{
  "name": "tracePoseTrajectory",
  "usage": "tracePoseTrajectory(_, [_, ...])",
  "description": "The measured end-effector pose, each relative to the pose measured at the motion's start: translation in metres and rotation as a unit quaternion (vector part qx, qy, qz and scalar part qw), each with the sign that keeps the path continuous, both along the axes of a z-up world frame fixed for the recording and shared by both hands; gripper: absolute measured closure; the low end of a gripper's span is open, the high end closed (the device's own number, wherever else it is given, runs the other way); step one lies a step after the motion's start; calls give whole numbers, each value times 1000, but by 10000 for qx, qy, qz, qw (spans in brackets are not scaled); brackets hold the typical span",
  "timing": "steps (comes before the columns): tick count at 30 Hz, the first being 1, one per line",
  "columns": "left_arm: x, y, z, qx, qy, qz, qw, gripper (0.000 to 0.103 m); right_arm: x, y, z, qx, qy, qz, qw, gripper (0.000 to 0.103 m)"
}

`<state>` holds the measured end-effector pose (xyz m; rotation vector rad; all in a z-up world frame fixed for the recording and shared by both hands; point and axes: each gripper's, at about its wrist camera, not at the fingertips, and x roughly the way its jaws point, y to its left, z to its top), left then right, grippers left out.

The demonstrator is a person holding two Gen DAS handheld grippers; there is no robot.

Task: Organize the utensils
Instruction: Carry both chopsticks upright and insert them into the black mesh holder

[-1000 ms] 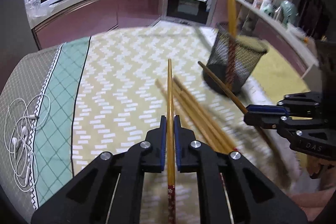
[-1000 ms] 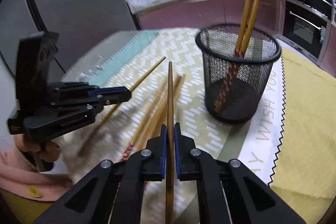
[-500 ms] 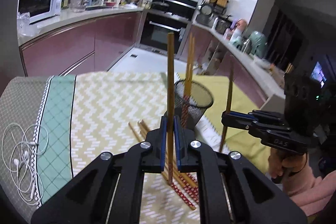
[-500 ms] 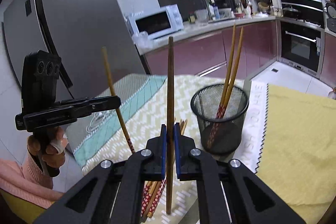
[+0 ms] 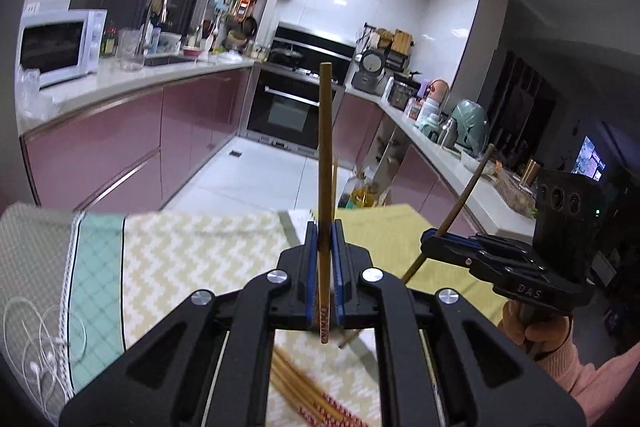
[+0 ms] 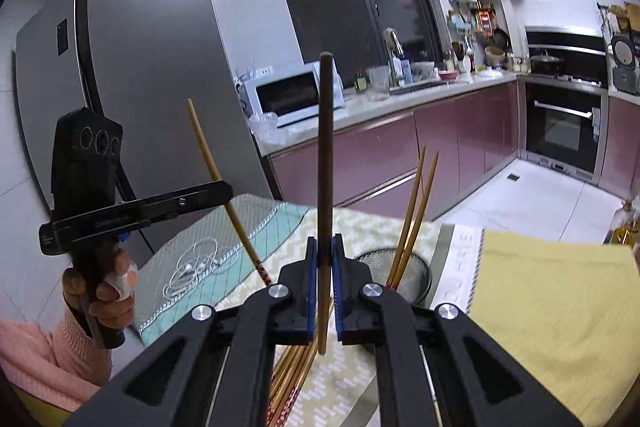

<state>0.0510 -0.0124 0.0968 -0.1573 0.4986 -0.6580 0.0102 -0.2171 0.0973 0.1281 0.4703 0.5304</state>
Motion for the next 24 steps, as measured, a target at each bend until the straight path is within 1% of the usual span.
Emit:
tracePoseTrajectory(4, [7, -12, 21, -18, -228, -14, 9997, 96, 1, -5, 20, -68, -251, -113, 9996, 97])
tracePoseTrajectory(8, [14, -26, 33, -18, -407, -69, 9991, 96, 5, -11, 35, -102, -499, -272, 9983, 97])
tracePoseTrajectory(12, [25, -43, 37, 170, -463, -98, 9987, 96, 13, -15, 44, -163, -644, -454, 9968, 97])
tracePoseTrajectory(17, [41, -65, 22, 535, -290, -158, 9980, 96, 30, -16, 37, -260, -512, -509, 9971, 97])
tracePoseTrajectory(24, [65, -83, -25, 1089, 241, -275, 9934, 96, 56, -11, 7, -448, 126, -405, 9981, 97])
